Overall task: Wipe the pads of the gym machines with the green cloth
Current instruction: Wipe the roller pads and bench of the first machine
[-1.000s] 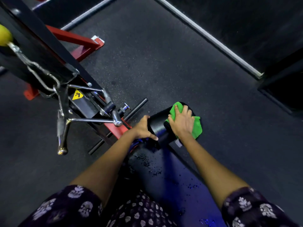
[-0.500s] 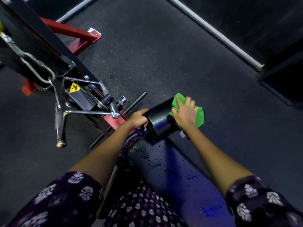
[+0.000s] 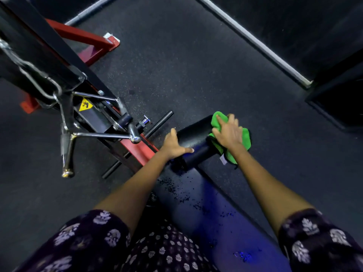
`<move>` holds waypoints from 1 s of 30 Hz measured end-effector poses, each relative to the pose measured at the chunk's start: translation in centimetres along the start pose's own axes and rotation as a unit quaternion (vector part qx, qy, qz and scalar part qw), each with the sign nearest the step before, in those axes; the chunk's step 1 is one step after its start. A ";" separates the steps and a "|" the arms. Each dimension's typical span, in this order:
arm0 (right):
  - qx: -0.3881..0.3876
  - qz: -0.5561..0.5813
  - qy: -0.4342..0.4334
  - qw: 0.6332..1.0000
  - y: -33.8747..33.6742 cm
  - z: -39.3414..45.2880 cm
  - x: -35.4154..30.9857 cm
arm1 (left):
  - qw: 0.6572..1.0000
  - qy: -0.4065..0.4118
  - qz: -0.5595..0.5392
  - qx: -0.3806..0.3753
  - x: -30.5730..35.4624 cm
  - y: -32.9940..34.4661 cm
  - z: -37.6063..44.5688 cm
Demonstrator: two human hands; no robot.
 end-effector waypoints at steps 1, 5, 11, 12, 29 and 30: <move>-0.013 -0.015 -0.008 1.000 0.1 0.3 -1.0 | 1.000 0.007 0.012 0.017 0.0 0.2 -0.3; -0.066 -0.089 -0.135 0.985 2.0 -2.7 -4.9 | 0.989 0.041 0.138 0.045 0.4 1.8 -1.8; -0.060 -0.036 -0.100 0.993 1.1 -3.0 -0.5 | 0.945 0.058 0.303 0.112 1.3 4.9 -4.5; -0.035 -0.017 -0.047 0.998 0.3 -1.6 0.3 | 0.948 0.053 0.292 0.119 1.5 4.7 -4.6; -0.016 -0.014 -0.019 1.000 0.1 -0.4 -0.3 | 0.983 0.011 0.181 -0.014 -0.8 -0.1 -0.9; -0.020 -0.010 -0.007 1.000 0.1 0.3 -0.9 | 0.982 0.009 0.188 -0.010 -0.6 0.0 -1.2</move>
Point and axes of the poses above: each hand's wrist, its own z-axis towards the middle knuckle, its own y-axis out of the palm, x = y × z, the point moved 2 cm from there along z, towards the middle knuckle, and after that the axes turned 12 degrees about z, right-handed, at the moved point
